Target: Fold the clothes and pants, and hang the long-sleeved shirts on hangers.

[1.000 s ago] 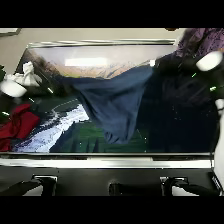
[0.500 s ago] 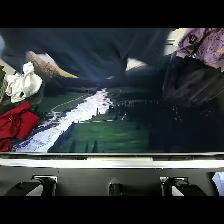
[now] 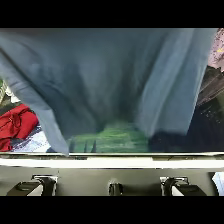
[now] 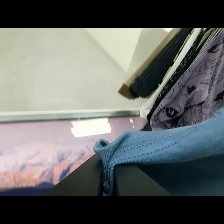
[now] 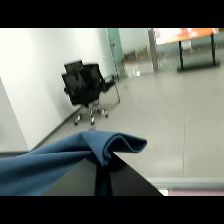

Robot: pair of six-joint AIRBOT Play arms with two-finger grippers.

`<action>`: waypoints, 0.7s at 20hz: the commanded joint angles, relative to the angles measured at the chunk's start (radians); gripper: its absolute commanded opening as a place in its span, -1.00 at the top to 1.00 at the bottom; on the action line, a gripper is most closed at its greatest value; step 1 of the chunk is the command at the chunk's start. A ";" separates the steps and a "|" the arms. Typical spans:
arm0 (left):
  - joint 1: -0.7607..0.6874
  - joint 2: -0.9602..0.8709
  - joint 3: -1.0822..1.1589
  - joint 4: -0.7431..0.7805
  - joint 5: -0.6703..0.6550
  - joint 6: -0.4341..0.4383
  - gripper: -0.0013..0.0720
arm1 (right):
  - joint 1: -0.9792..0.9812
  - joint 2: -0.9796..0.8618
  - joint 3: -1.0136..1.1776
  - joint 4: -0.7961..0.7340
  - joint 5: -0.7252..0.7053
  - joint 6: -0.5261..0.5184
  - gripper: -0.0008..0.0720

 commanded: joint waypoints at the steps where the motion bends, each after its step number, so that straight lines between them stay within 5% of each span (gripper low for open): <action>1: -0.014 -0.105 -0.078 -0.002 0.002 -0.030 0.90 | 0.000 -0.234 0.001 0.028 0.013 0.112 0.89; 7: -0.021 -0.525 -0.133 -0.002 0.020 -0.030 0.90 | 0.002 -0.679 -0.086 0.309 -0.047 0.034 0.89; 14: -0.056 -0.912 -0.133 -0.033 0.066 -0.038 0.90 | 0.111 -0.999 -0.089 0.323 0.077 0.046 0.89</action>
